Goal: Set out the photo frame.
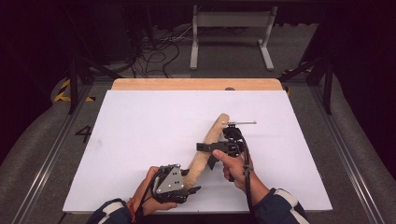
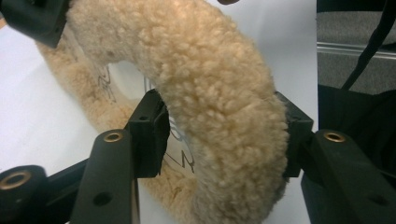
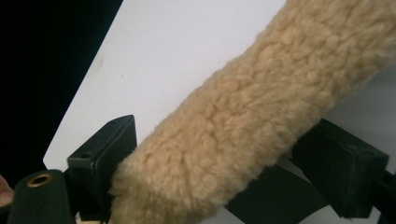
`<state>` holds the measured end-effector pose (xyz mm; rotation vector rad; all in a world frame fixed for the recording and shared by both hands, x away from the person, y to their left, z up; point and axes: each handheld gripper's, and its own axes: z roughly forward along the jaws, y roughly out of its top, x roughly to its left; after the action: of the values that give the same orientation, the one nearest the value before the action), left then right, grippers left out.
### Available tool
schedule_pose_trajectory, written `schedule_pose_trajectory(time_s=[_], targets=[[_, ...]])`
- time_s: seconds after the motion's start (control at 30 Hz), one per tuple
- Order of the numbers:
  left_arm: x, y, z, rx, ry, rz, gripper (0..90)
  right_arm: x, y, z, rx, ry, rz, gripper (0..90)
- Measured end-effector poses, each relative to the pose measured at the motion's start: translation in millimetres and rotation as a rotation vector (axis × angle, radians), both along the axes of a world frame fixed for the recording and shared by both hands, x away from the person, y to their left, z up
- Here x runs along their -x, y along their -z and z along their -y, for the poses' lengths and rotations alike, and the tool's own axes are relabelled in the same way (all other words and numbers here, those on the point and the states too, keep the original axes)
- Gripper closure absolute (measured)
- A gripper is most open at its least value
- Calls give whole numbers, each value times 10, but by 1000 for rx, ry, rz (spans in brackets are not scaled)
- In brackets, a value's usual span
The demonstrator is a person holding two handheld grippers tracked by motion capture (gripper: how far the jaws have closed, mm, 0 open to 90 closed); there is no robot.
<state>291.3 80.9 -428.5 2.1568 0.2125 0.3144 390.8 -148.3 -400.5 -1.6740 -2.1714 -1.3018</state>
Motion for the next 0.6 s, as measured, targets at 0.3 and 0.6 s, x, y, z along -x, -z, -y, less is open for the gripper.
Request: schedule_pose_trajectory(time_s=[0.3, 0.6], targets=[[41, -49, -129, 22, 76, -36, 537, -57, -26, 9, 24, -42, -14, 179], [98, -40, -22, 26, 91, -30, 598, -43, -97, 3, 38, -68, -23, 305]])
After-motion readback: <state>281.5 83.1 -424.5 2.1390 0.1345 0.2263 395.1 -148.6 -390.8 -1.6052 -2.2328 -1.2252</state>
